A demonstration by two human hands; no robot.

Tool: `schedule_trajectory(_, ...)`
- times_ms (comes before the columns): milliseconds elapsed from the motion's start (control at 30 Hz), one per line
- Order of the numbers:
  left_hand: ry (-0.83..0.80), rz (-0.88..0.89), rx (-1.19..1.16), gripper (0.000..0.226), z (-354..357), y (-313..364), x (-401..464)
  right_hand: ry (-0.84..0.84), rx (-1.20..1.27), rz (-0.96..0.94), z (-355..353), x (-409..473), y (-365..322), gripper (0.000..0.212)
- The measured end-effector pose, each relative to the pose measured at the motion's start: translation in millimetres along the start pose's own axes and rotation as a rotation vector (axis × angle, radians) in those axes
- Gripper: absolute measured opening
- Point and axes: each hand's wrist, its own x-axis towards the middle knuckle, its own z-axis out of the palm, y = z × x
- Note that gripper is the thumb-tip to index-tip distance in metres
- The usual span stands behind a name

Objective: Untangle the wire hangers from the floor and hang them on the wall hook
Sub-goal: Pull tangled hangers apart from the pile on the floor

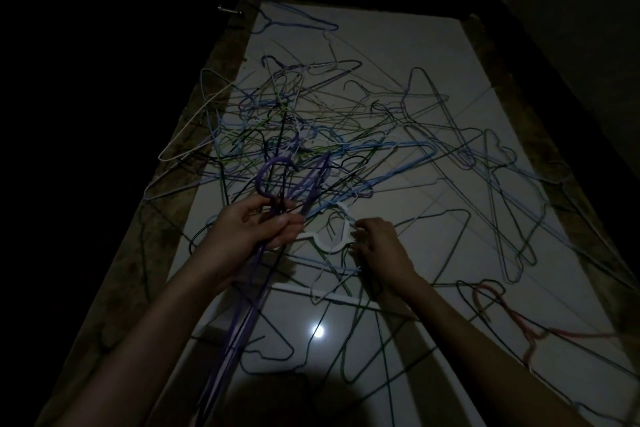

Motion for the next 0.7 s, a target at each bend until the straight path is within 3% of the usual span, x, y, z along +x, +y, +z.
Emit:
schedule_trajectory(167,0.038,0.026,-0.006,0.016,-1.5,-2.6,2.7,0.094,-0.019,0.153,2.2,-0.2,11.6,0.034)
schedule_trajectory(433,0.110,0.076,-0.016,0.017,-5.4,-3.5,8.5,0.072,-0.182,0.167,-3.6,-3.2,15.8,0.014)
schedule_trajectory(700,0.130,0.092,-0.043,0.014,-10.6,-6.4,10.9,0.227,-0.215,0.191,-51.4,-16.2,15.3,0.037)
